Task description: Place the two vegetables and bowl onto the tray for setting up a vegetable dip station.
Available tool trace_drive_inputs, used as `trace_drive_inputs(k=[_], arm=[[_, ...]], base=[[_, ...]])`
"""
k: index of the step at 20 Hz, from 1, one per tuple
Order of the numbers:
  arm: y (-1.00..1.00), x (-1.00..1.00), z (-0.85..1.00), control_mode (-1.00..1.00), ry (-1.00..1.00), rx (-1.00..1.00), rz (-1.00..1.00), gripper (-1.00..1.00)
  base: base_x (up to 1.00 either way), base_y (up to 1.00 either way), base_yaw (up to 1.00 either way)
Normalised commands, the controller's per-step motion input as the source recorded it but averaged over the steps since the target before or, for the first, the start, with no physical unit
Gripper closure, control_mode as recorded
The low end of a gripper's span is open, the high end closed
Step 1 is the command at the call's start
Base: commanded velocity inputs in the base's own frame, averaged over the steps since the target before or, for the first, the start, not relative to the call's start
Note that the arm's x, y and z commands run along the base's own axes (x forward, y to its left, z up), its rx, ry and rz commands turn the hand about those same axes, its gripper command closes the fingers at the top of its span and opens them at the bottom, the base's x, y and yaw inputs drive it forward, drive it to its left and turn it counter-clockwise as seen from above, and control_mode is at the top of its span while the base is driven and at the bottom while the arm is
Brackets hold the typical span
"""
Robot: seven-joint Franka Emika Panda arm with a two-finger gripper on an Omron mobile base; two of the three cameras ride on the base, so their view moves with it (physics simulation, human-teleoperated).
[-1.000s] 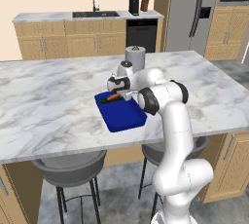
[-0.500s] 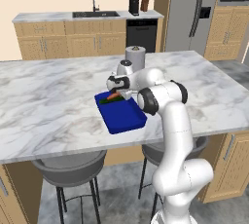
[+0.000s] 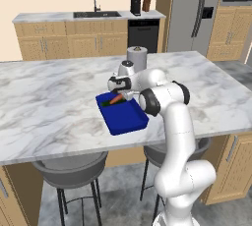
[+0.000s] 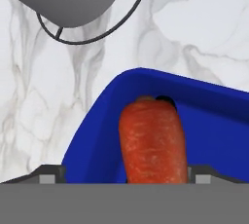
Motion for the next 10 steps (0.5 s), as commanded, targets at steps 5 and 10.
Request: trace_drive_inputs(k=[5,10], arm=[[0.00,0.09,0.26,-1.00,0.00,0.00,0.00,-1.00],[0.00,0.03,0.54,-1.00,0.00,0.00,0.00,-1.00]], base=[[0.00,0.00,0.00],[0.00,0.00,0.00]])
